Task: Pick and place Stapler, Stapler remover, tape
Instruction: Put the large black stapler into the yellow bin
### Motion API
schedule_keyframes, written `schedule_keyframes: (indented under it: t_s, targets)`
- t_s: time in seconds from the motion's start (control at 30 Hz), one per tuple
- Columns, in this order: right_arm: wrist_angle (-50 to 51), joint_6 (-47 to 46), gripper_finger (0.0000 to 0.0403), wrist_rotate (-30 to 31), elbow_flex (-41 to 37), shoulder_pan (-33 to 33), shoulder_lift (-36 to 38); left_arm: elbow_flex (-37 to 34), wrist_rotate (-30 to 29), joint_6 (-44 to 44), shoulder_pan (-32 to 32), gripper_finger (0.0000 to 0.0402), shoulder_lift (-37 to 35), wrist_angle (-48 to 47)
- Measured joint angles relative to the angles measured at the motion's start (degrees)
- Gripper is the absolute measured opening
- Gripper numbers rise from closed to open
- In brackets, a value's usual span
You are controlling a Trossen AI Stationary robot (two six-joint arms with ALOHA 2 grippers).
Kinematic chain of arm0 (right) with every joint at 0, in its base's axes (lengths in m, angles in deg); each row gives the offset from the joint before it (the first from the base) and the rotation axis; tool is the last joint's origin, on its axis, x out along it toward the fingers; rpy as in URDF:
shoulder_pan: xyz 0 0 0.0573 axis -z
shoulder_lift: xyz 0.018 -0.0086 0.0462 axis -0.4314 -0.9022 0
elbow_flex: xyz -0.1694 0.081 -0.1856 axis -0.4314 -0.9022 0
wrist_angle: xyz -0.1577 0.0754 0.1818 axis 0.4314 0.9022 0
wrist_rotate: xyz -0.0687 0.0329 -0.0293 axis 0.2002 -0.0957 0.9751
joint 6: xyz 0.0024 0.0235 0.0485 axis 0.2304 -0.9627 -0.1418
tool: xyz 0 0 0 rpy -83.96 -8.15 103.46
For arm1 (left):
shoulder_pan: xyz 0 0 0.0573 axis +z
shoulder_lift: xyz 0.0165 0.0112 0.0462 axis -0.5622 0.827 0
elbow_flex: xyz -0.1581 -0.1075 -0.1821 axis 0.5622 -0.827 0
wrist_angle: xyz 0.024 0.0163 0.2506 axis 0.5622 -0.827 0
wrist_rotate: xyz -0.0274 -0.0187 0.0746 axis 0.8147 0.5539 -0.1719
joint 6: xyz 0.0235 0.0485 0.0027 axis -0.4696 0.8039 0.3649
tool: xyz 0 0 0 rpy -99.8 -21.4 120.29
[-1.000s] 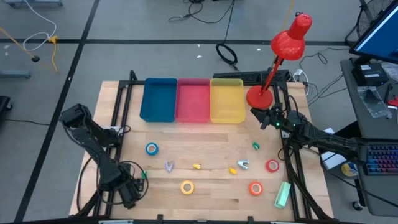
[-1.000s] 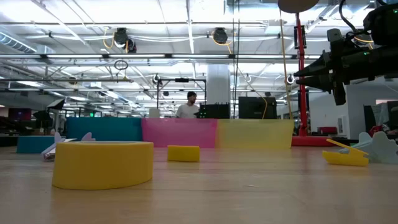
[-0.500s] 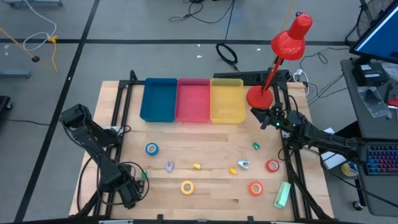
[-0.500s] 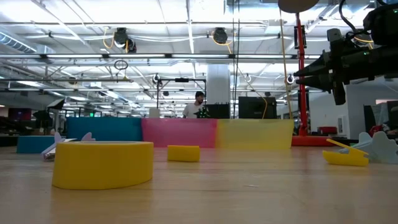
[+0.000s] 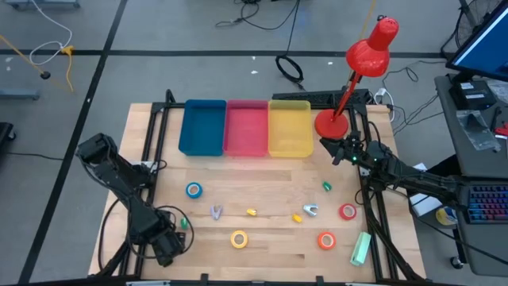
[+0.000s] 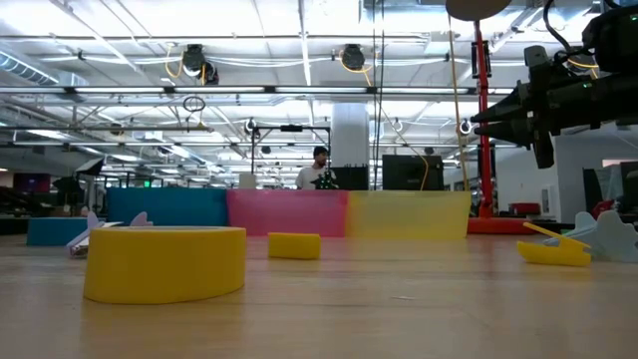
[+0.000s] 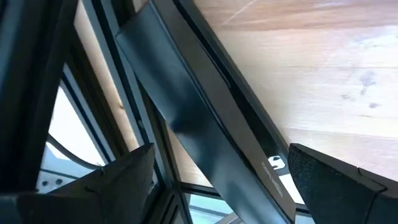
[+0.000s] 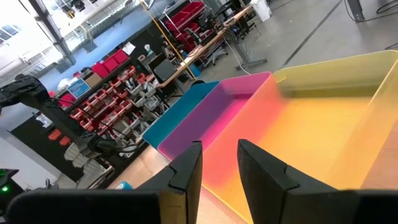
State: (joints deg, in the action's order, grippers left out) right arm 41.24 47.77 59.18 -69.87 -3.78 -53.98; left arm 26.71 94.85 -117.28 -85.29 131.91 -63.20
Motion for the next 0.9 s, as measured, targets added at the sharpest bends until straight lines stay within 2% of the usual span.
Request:
schedule_keyframes:
  t_s: [0.13, 0.2, 0.3, 0.43, 0.67, 0.9]
  targets:
    - [0.00, 0.01, 0.0095, 0.01, 0.00, 0.00, 0.00, 2.69, -0.29, 4.11, 1.57, 0.0363, -0.04, -4.17]
    - [0.00, 0.01, 0.0095, 0.02, 0.00, 0.00, 0.00, 4.51, -2.29, 6.55, 2.39, 0.0363, -0.11, -5.60]
    - [0.00, 0.01, 0.0096, 0.02, 0.00, 0.00, 0.00, 6.06, -5.47, 7.44, 3.27, 0.0363, -0.15, -3.80]
    - [0.00, 0.00, 0.0095, 0.02, 0.00, 0.00, 0.00, 6.09, -5.83, 7.40, 2.79, 0.0363, -0.10, -1.56]
    - [0.00, 0.01, 0.0096, 0.02, 0.00, 0.00, 0.00, 6.06, -5.30, 7.47, -1.24, 0.0363, 2.85, 0.39]
    - [0.01, 0.01, 0.0096, 0.02, 0.00, 0.00, 0.00, 6.02, -0.02, 7.57, -2.18, 0.0363, 6.65, 1.85]
